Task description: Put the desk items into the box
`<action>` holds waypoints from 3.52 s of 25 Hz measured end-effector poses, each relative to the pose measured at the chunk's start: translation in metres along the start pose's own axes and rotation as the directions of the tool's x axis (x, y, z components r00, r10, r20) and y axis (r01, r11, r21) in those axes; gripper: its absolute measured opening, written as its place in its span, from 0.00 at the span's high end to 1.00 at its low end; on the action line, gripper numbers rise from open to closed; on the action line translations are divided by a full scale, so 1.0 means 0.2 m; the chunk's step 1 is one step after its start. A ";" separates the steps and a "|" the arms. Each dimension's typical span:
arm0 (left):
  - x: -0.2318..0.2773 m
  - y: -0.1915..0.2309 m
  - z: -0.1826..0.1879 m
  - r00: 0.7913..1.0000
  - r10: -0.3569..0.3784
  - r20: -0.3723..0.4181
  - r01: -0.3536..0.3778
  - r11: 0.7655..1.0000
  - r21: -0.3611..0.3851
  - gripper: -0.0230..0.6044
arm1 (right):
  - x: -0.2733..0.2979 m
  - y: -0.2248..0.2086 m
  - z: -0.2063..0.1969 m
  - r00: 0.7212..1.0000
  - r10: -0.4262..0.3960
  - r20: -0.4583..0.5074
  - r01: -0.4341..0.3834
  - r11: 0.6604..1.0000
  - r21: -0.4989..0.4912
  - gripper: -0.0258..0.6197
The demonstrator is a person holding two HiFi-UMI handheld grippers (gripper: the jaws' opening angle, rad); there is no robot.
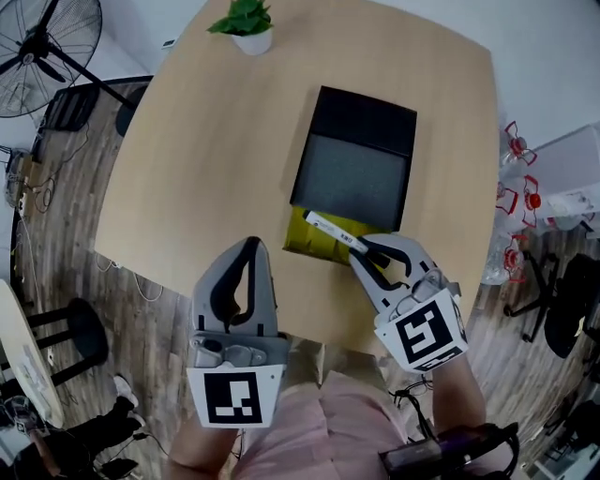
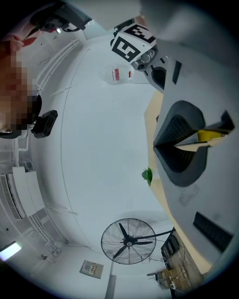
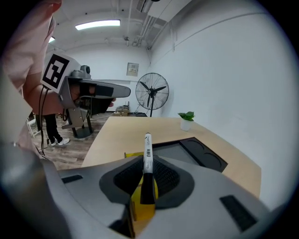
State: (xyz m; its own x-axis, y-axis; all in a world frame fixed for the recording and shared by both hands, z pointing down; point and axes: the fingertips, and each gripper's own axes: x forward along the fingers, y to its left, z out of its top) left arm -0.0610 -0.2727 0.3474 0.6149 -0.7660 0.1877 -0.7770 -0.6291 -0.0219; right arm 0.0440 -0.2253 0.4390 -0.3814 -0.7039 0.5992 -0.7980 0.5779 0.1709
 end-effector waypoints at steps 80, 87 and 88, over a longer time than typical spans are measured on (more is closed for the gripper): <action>-0.52 -0.07 0.74 0.936 -0.008 0.351 0.007 1.000 0.005 0.95 | -0.83 0.05 0.93 0.721 -0.460 0.518 0.422 0.885 0.199 0.96; -0.52 -0.08 0.74 0.937 0.002 0.351 -0.006 1.000 0.009 0.95 | -0.84 0.05 0.93 0.718 -0.458 0.525 0.426 0.885 0.190 0.96; -0.52 -0.09 0.74 0.937 0.002 0.348 -0.005 1.000 0.010 0.95 | -0.84 0.04 0.93 0.718 -0.458 0.525 0.426 0.885 0.190 0.96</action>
State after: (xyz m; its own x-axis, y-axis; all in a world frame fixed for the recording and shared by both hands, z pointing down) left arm -0.0920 -0.2017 0.1833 0.6220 -0.7651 -0.1663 -0.7790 -0.6262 -0.0325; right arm 0.0152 -0.1780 0.1944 -0.1530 -0.9865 -0.0584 -0.9569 0.1331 0.2580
